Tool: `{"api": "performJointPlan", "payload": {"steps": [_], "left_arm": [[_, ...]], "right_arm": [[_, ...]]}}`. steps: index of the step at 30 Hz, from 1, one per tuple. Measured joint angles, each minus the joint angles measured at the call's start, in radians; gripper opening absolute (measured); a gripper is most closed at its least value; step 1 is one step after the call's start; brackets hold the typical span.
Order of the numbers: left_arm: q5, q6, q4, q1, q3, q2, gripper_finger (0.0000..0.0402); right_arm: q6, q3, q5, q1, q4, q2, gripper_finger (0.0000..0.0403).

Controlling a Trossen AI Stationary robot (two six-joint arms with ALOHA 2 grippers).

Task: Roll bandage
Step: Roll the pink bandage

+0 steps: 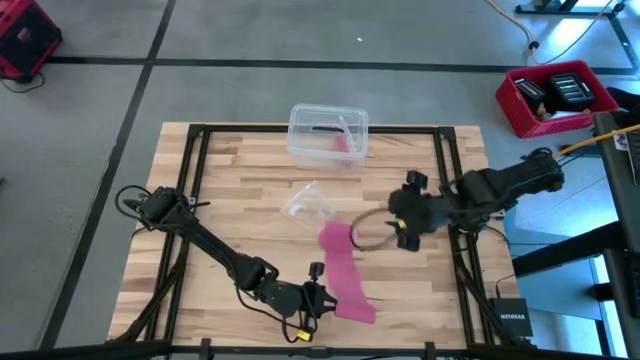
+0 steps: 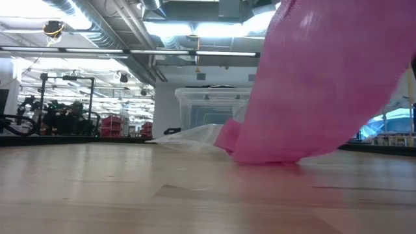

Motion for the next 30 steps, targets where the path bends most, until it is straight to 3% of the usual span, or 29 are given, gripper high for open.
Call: {"api": "performJointPlan", "payload": {"steps": [5, 12, 16, 20, 24, 30], "left_arm": [[-0.023, 0.057, -0.019, 0.001, 0.043, -0.092, 0.0021], [-0.122, 0.087, -0.027, 0.016, 0.042, -0.221, 0.0021], [-0.124, 0.066, -0.018, 0.03, 0.043, -0.249, 0.0021], [-0.123, 0.063, 0.0, 0.039, 0.043, -0.25, 0.0021], [-0.122, 0.059, -0.001, 0.042, 0.043, -0.252, 0.0021], [-0.121, 0.058, -0.005, 0.041, 0.043, -0.252, 0.0021]], "right_arm": [[0.07, 0.0, 0.105, 0.201, 0.006, -0.002, 0.0255], [0.175, -0.115, 0.443, 0.518, 0.145, -0.005, 0.0255], [0.244, -0.29, 0.633, 0.623, 0.33, -0.009, 0.0255], [0.24, -0.51, 0.767, 0.637, 0.677, -0.007, 0.0255], [0.137, -0.711, 0.788, 0.613, 1.089, -0.006, 0.0255], [-0.031, -0.886, 0.648, 0.563, 1.603, -0.003, 0.0255]]}}
